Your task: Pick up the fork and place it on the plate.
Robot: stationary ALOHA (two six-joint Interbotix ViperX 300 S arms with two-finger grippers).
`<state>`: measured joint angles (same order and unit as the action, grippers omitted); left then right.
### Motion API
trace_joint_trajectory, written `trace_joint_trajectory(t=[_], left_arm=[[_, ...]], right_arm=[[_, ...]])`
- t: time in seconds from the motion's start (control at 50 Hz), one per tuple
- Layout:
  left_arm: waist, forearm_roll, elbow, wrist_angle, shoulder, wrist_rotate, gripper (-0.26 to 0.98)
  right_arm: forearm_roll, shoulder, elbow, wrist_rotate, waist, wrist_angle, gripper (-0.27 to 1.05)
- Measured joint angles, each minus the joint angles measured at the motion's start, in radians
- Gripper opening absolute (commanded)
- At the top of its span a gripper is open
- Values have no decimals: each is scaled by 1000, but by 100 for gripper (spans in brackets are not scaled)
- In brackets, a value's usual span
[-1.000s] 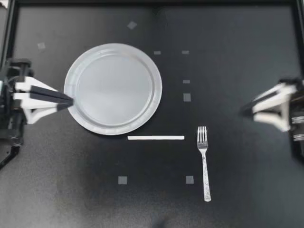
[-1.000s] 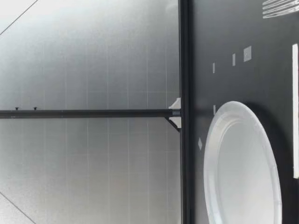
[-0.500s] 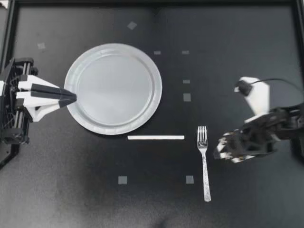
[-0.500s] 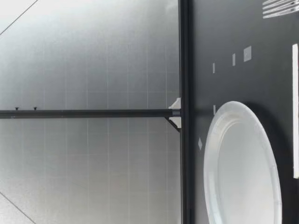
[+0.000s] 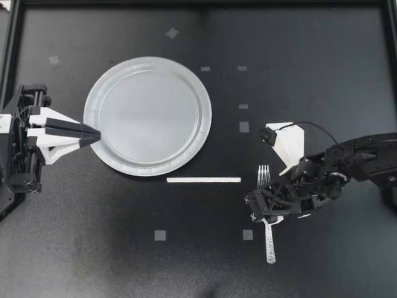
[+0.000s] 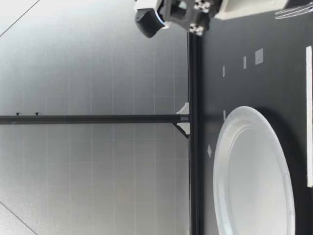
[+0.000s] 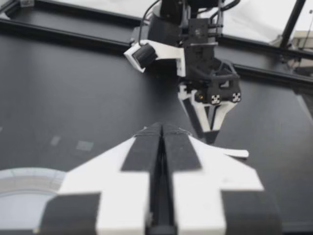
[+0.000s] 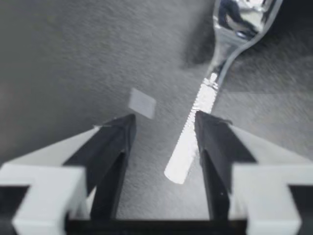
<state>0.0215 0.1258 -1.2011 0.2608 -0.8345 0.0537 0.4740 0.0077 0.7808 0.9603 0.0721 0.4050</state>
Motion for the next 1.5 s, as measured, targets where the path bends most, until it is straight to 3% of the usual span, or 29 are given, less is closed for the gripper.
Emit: trace_joint_trajectory(t=[0.32,0.7,1.24,1.5], left_arm=[[2,-2,-2,2,-3,0,0],[-21,-6,-3,9,20,0,0],[-23,-12,-32,17,14,0,0],[-23,-12,-57,29,-6,0,0]], right_arm=[[-37,18,-2,34,0,9,54],[-181,44,-3,150,-29,20,51],[-186,94,-49,156,-29,72,50],[-183,95,-57,167,-29,91,27]])
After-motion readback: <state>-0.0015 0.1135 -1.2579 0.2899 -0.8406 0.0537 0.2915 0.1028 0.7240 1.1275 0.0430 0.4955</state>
